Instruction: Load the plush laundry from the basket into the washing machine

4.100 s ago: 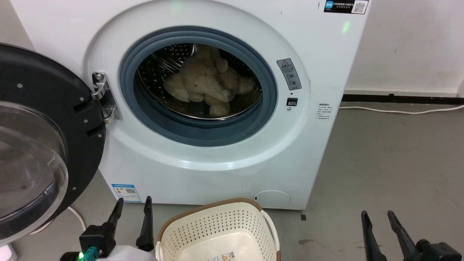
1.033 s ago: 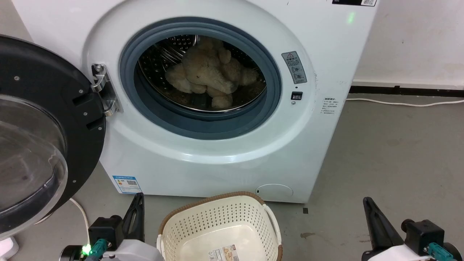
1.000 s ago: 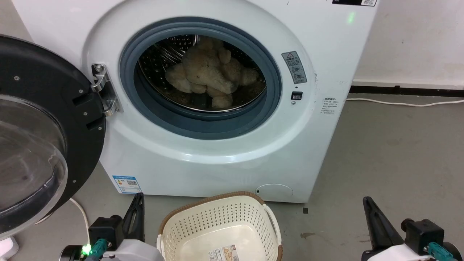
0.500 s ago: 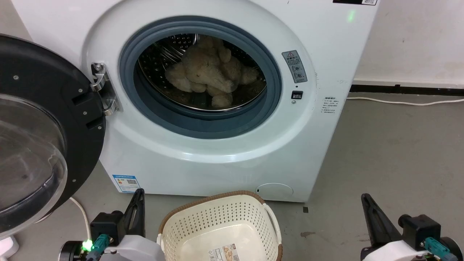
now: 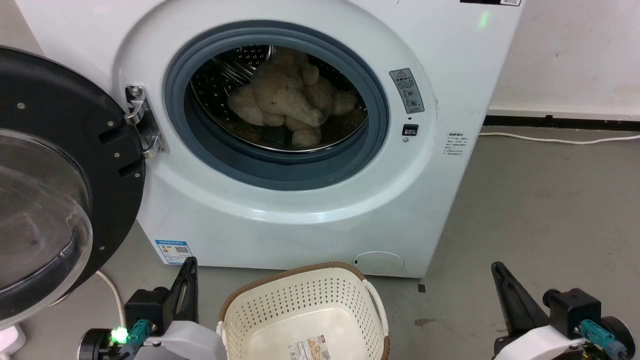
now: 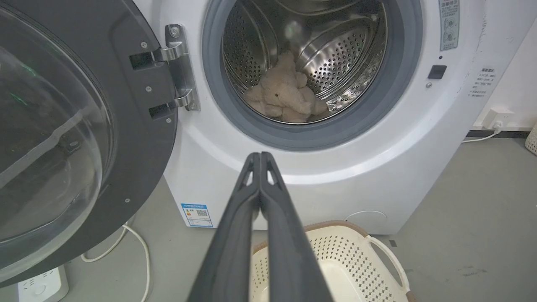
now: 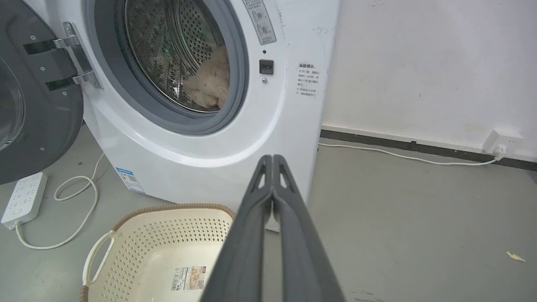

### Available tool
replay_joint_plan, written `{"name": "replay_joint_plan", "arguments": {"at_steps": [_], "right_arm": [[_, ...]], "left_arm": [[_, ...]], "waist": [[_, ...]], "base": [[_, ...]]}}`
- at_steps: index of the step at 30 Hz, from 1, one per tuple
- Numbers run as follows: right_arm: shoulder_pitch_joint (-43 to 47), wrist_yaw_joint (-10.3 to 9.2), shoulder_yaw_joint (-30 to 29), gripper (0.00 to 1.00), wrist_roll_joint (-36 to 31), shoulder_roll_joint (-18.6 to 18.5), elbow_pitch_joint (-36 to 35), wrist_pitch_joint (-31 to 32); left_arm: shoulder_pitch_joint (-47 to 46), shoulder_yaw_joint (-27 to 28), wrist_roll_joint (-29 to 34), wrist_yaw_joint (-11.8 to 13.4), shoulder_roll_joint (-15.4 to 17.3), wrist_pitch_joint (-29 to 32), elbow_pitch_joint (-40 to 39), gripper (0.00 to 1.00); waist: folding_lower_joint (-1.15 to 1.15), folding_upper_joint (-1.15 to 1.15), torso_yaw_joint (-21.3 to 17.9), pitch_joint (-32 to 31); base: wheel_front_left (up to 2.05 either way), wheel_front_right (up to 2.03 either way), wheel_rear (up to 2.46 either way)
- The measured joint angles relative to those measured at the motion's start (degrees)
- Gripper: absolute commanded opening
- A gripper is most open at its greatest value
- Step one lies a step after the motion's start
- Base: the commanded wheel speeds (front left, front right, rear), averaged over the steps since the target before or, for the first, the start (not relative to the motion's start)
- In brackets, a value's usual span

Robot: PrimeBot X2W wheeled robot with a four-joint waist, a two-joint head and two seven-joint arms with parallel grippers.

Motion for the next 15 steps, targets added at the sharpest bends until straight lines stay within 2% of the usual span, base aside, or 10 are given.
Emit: {"name": "replay_joint_plan", "arguments": {"at_steps": [15], "right_arm": [[-1.19, 0.00, 0.23, 0.00, -1.71, 0.00, -0.59, 1.36]], "left_arm": [[-0.06, 0.58, 1.67, -0.30, -0.68, 1.35, -0.99, 0.00]], "waist": [[0.00, 0.00, 0.02, 0.24]], "base": [[0.00, 0.00, 0.00]]}}
